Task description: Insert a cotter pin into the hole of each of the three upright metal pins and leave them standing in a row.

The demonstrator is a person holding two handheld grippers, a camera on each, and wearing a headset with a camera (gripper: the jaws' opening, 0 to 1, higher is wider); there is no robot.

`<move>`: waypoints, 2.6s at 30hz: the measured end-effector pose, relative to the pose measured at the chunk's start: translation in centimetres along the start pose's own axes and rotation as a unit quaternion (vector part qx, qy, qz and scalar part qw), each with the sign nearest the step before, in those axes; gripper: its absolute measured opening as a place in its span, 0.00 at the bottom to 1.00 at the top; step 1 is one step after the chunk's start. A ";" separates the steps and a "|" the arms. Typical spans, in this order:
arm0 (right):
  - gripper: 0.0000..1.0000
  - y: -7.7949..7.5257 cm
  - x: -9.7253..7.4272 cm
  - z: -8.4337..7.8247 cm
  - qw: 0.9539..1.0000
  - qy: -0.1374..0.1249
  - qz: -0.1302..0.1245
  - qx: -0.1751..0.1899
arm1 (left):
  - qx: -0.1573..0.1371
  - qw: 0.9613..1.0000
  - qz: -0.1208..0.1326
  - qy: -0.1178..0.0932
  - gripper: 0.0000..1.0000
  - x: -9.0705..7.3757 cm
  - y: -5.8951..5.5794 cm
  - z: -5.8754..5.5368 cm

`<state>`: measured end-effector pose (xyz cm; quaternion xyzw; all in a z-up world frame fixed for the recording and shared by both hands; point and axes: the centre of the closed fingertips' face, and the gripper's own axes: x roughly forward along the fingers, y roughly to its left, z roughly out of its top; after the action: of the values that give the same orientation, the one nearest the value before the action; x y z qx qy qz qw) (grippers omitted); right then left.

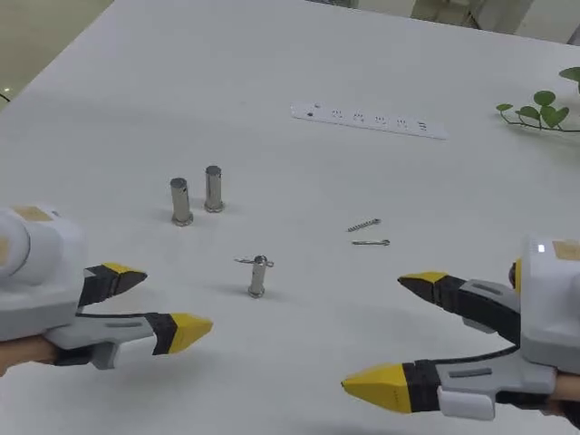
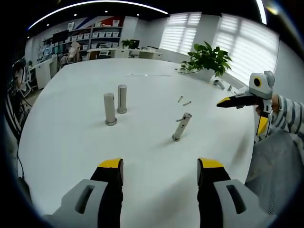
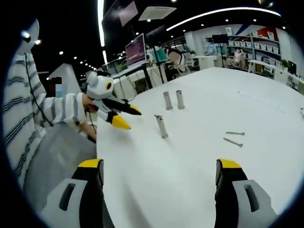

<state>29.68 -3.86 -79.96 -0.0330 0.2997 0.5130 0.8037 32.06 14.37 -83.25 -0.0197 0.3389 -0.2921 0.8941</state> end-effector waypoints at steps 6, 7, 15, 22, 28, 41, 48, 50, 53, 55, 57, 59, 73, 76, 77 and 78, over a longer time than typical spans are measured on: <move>1.00 0.2 -0.3 -1.3 1.000 0.002 -0.007 0.027 | 0.001 1.000 0.015 0.004 0.63 0.1 1.4 0.5; 1.00 0.2 -0.3 -1.4 0.999 0.000 -0.007 0.032 | -0.003 1.000 0.017 0.005 0.63 0.1 1.6 0.6; 1.00 0.6 -0.8 -1.8 0.998 -0.009 -0.023 0.061 | -0.015 0.999 0.027 0.010 0.66 0.9 2.7 1.2; 1.00 0.8 -1.6 -1.6 0.996 -0.028 -0.034 0.082 | -0.006 0.999 0.038 0.007 0.70 1.5 3.9 2.3; 1.00 0.9 -1.8 -1.5 0.995 -0.032 -0.041 0.084 | -0.010 0.999 0.047 0.001 0.69 2.1 5.2 3.2; 1.00 1.0 -2.3 -2.0 0.994 -0.031 -0.056 0.092 | -0.004 0.998 0.060 -0.004 0.67 3.7 7.0 4.8; 1.00 0.3 -3.0 -2.0 0.992 -0.034 -0.069 0.097 | 0.007 0.997 0.069 -0.013 0.63 4.5 8.1 5.6; 1.00 -0.2 -3.2 -2.0 0.992 -0.036 -0.080 0.095 | 0.018 0.997 0.077 -0.003 0.61 4.7 8.6 5.4; 1.00 -0.8 -3.7 -2.1 0.990 -0.039 -0.089 0.100 | 0.027 0.996 0.082 0.003 0.58 5.1 8.9 5.5; 1.00 -1.1 -4.0 -2.1 0.989 -0.041 -0.095 0.104 | 0.031 0.996 0.082 0.001 0.55 5.3 9.0 5.6; 0.99 -1.3 -4.1 -2.2 0.989 -0.040 -0.099 0.105 | 0.035 0.996 0.083 -0.006 0.50 5.4 9.1 5.9; 0.99 -1.3 -4.2 -2.3 0.988 -0.040 -0.102 0.109 | 0.040 0.996 0.083 -0.013 0.45 5.6 9.1 6.2; 0.97 -1.3 -4.2 -2.2 0.986 -0.052 -0.105 0.120 | -0.001 0.996 0.085 -0.031 0.20 6.5 9.3 6.7; 0.97 -1.4 -4.2 -2.2 0.985 -0.054 -0.106 0.123 | -0.002 0.996 0.086 -0.032 0.20 6.6 9.4 6.7; 0.97 -1.4 -4.2 -2.2 0.985 -0.054 -0.106 0.123 | -0.006 0.996 0.088 -0.033 0.20 6.6 9.6 6.8; 0.97 -1.3 -4.2 -2.2 0.985 -0.054 -0.106 0.123 | -0.008 0.995 0.090 -0.035 0.19 6.6 9.6 6.8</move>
<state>28.58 -8.68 -79.94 0.0625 0.3113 0.3849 0.8666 45.15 17.67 -84.18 -0.0068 0.3102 -0.2066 0.9279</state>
